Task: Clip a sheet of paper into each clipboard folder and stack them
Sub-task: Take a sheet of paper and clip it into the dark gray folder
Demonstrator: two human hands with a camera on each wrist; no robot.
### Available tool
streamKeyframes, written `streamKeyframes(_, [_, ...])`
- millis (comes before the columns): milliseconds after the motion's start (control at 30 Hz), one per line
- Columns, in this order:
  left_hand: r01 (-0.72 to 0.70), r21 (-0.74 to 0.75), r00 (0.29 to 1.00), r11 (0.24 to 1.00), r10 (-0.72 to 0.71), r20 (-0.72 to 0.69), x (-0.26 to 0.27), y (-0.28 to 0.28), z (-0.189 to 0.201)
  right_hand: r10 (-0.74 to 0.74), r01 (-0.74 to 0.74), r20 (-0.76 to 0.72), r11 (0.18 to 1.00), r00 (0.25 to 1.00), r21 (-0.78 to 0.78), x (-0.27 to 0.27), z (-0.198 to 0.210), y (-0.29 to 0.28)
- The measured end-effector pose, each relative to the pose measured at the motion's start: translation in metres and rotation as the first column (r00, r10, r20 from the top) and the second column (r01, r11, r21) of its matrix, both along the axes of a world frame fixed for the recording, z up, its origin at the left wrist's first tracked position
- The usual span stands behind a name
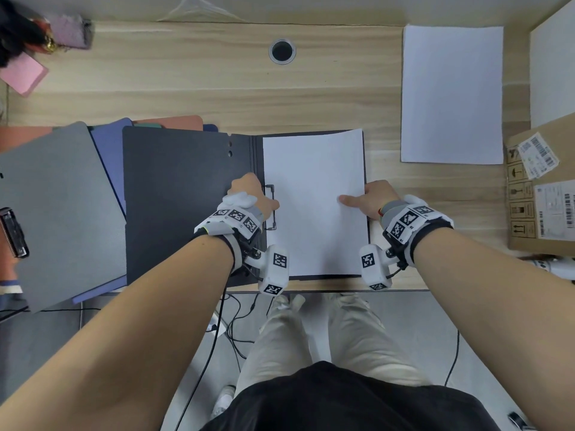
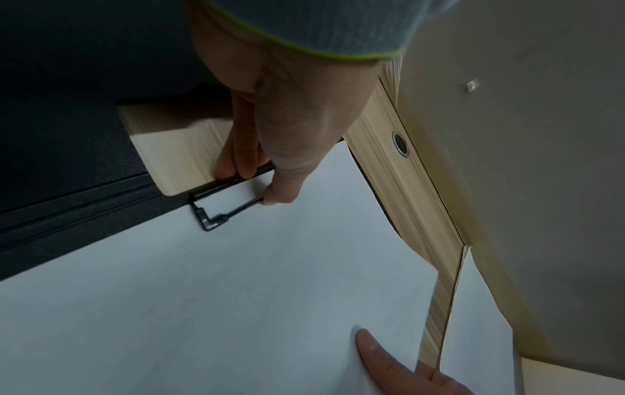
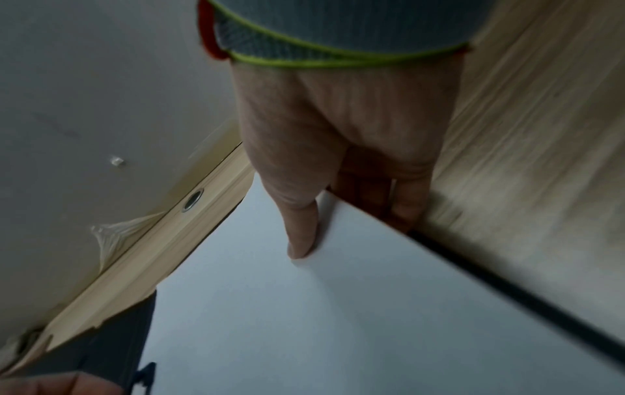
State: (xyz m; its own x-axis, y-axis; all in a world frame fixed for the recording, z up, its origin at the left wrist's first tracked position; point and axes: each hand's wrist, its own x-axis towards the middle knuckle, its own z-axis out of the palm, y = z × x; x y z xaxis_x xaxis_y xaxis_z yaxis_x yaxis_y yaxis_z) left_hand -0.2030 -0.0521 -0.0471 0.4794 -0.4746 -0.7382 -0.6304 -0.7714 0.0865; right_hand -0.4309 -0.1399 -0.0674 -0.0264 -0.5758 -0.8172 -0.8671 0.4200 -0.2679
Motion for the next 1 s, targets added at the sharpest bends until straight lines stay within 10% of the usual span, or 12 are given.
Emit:
streamKeyframes(367, [0.011,0.020,0.999,1.000,-0.011,0.035,0.001,0.000,0.004,0.095,-0.104,-0.089,0.990,0.991,-0.093,-0.023,0.028,0.000])
streamKeyframes(667, [-0.032,-0.260,0.899,0.965,0.141,0.415,0.075,0.026,0.047,0.485,-0.470,0.112,0.872,0.867,-0.137,0.100,0.059,0.009])
streamKeyframes(1000, [-0.288,-0.192,0.912,0.938,0.330,0.245,0.142,0.058,0.086,0.640,-0.641,-0.039,0.768,0.768,-0.019,0.119,0.054,0.026])
